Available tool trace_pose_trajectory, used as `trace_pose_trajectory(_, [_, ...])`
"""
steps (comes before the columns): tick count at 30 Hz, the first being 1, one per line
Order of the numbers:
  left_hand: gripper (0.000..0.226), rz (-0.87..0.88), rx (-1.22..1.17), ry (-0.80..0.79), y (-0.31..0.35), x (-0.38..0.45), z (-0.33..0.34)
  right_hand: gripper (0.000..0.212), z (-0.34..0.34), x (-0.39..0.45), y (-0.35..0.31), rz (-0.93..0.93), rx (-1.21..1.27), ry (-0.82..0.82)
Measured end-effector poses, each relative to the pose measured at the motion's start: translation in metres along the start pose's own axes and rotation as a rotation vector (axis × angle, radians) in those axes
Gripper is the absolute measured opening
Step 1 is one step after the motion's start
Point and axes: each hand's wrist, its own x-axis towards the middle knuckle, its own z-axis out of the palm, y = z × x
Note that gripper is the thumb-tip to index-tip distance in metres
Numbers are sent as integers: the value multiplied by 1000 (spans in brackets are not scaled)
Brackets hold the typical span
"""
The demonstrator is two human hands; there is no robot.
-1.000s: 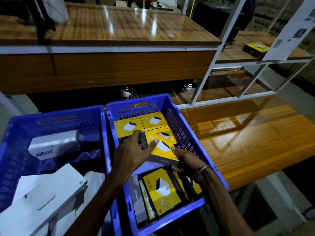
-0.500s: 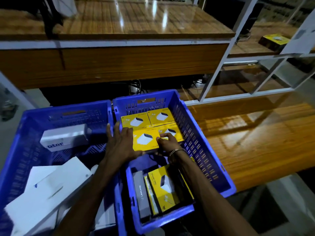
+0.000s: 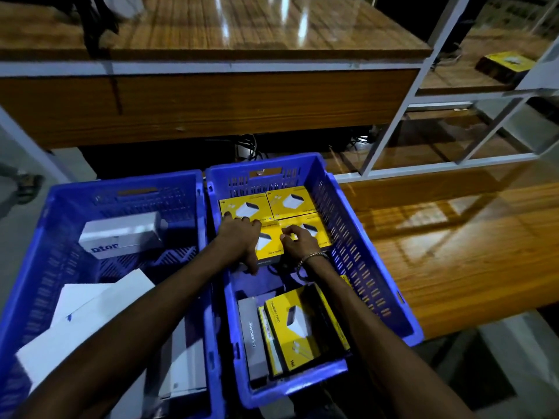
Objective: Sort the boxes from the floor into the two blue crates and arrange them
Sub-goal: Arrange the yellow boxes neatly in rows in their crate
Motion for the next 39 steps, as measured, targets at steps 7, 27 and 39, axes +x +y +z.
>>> trace_pose_trajectory(7, [117,-38,115,-3,15,5,7,20,4,-3,17,36,-108,68])
trace_pose_trajectory(27, [58,-349,-91,-153,85,33,40,43,12,3,23,-221,-691,21])
trace_pose_trajectory(39, [71,-470,-350,-183,96,37,70,31,27,-2,24,-318,-828,139])
